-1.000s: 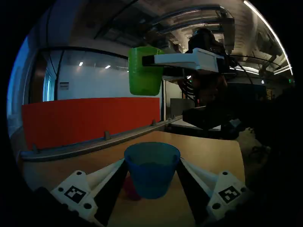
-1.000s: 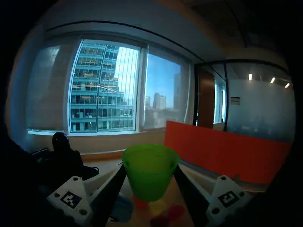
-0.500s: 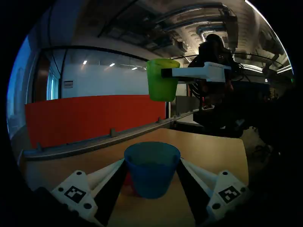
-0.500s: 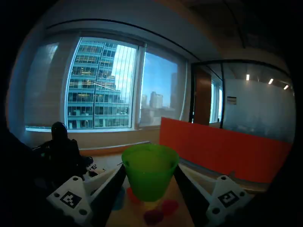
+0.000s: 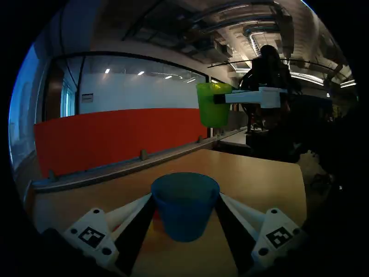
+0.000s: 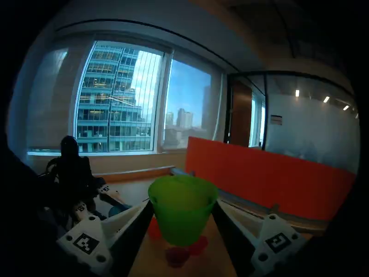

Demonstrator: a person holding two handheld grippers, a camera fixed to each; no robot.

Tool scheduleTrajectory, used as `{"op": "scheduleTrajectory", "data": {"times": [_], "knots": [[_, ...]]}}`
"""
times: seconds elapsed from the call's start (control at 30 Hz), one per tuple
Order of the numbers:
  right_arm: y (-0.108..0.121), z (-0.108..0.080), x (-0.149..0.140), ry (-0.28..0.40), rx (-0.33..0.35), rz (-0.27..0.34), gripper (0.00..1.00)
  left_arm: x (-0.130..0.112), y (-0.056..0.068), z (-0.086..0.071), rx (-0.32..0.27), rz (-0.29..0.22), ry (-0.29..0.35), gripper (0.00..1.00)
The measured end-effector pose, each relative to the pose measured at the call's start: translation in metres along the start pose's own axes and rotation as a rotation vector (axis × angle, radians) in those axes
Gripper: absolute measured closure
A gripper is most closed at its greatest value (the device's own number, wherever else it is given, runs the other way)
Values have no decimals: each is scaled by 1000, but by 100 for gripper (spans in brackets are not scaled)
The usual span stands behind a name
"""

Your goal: Pour water

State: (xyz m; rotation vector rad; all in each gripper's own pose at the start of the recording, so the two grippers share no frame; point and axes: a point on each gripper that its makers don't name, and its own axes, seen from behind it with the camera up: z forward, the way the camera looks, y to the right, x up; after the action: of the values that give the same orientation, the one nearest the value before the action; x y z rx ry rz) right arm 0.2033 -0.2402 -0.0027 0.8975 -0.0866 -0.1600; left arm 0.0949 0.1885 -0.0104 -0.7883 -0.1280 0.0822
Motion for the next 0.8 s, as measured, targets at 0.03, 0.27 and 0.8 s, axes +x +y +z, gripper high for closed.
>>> {"op": "scheduleTrajectory", "data": {"times": [0.03, 0.27, 0.8], "knots": [[1, -1, -4, -7, -1, -2, 11, -1, -1, 0, 1, 1, -5, 15], [3, -6, -34, -50, 2, -8, 11, -17, -6, 3, 10, 4, -56, 15], [8, -9, -93, -158, 23, -5, 11, -62, -12, 8, 15, 31, -221, 15]]}}
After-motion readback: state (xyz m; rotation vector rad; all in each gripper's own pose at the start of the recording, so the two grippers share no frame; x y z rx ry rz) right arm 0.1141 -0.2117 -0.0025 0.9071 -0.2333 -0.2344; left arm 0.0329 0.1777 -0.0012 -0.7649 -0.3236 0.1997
